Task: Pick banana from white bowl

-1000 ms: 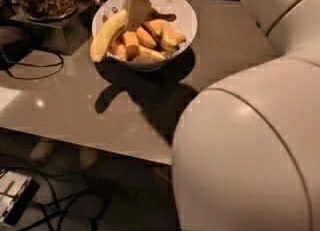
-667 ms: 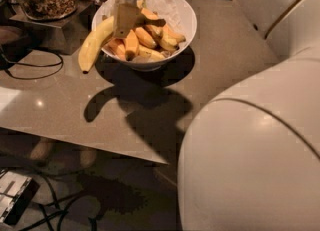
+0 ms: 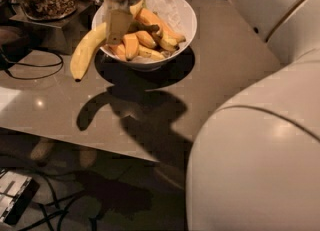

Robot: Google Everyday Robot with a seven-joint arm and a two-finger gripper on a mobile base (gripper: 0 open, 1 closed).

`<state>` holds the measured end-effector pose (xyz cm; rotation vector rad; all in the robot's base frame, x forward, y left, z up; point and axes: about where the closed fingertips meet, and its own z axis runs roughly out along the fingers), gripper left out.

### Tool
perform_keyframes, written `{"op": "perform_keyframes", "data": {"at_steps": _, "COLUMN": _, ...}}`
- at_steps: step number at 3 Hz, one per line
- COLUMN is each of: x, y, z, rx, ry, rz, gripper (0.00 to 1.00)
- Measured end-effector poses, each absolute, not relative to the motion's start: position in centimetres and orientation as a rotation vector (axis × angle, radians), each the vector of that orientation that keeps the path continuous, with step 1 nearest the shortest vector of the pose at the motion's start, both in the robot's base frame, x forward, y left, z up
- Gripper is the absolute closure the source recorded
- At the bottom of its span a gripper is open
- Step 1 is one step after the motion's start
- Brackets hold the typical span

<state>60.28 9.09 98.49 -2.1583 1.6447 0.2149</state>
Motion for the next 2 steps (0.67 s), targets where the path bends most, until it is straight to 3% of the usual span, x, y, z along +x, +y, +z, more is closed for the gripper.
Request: {"op": "perform_keyframes", "data": {"at_steps": 2, "x": 57.71, "y": 10.77, "z": 98.52, "rx": -2.201, "ry": 1.581, "rz": 0.271, "gripper": 1.0}}
